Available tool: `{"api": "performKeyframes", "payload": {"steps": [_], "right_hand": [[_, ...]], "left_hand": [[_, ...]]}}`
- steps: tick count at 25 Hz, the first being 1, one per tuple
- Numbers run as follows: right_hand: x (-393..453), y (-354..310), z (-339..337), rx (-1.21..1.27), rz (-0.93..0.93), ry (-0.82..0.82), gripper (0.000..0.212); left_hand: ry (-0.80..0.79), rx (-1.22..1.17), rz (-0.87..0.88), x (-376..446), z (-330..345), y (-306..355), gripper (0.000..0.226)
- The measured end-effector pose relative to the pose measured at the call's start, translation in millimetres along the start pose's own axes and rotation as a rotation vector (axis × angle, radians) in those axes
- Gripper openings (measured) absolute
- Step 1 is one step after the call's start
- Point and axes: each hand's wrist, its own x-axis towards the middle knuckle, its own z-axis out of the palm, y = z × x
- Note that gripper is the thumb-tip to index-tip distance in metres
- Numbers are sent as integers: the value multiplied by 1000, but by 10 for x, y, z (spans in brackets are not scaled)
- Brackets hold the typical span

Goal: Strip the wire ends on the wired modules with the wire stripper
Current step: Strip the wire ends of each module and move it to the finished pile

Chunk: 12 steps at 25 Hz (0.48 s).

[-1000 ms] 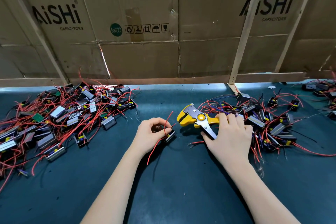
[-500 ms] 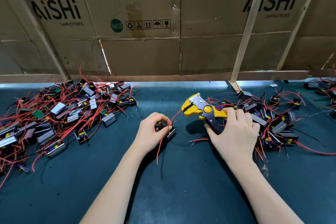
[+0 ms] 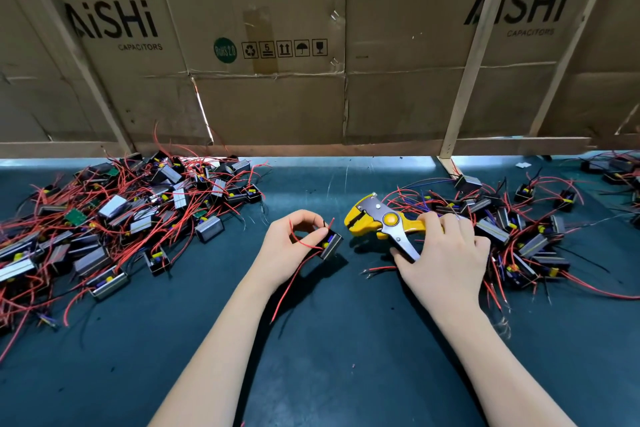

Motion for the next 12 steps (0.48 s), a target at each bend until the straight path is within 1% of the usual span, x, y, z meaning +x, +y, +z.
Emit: {"api": "performKeyframes", "payload": {"steps": [3, 6, 9, 12], "right_hand": [[24, -11, -18, 136, 10, 36, 55], [-8, -86, -17, 240, -28, -47, 54], [-42, -139, 36, 186, -60, -119, 56], [-28, -126, 71, 124, -11, -159, 57]], "left_hand": [[23, -1, -110, 32, 7, -65, 7], [18, -24, -138, 31, 9, -95, 7], [-23, 23, -99, 16, -8, -97, 9], [-37, 79, -64, 2, -20, -83, 16]]}}
